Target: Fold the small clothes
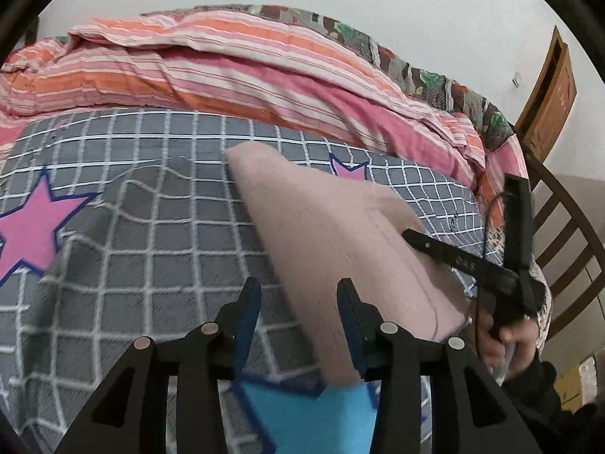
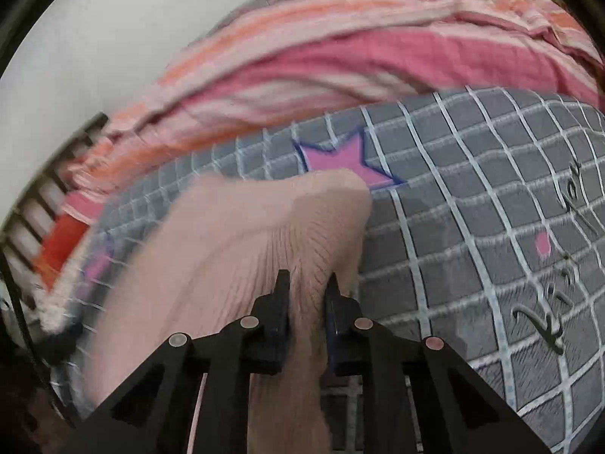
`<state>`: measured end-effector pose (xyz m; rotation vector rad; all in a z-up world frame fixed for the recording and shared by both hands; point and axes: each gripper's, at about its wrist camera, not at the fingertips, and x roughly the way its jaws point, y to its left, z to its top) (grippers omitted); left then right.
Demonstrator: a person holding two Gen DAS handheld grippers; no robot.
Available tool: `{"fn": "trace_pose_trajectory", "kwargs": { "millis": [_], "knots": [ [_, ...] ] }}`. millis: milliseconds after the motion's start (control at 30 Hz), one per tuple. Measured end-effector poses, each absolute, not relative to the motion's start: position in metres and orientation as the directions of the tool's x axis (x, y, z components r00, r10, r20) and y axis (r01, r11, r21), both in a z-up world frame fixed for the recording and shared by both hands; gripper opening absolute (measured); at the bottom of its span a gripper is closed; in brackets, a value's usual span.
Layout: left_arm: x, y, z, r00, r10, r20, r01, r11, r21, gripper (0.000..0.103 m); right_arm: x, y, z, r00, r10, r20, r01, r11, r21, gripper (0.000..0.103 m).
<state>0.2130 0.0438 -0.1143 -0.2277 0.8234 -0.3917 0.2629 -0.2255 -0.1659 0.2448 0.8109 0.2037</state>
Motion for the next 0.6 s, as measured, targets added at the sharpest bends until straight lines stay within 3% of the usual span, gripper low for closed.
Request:
{"fn": "trace_pose_trajectory", "kwargs": {
  "millis": [200,267,467,600],
  "knots": [
    [0.239,0.026,-0.121,0.619,-0.342,-0.706,0.195,0.939,-0.284,0.04,0.256,-0.207,-0.132,0.71,0.22,-0.668,-0.128,0.974,0.185,0.026],
    [0.244,0.024,-0.124,0.62,-0.327,-0.713,0.185,0.944,-0.273,0.04,0.249,-0.202,-0.125,0.73,0.226,-0.645,-0.153,0.974,0.168,0.035],
    [0.252,0.021,-0.129,0.62,-0.295,-0.727,0.177,0.955,-0.237,0.047,0.258,-0.188,-0.144,0.702,0.159,-0.694,-0.155,0.985,0.07,0.036],
    [0.252,0.013,-0.133,0.635,-0.255,-0.729,0.181,0.967,-0.181,0.05,0.262,-0.201,-0.158,0.693,0.179,-0.698,-0.129,0.984,0.124,0.039]
  ]
}}
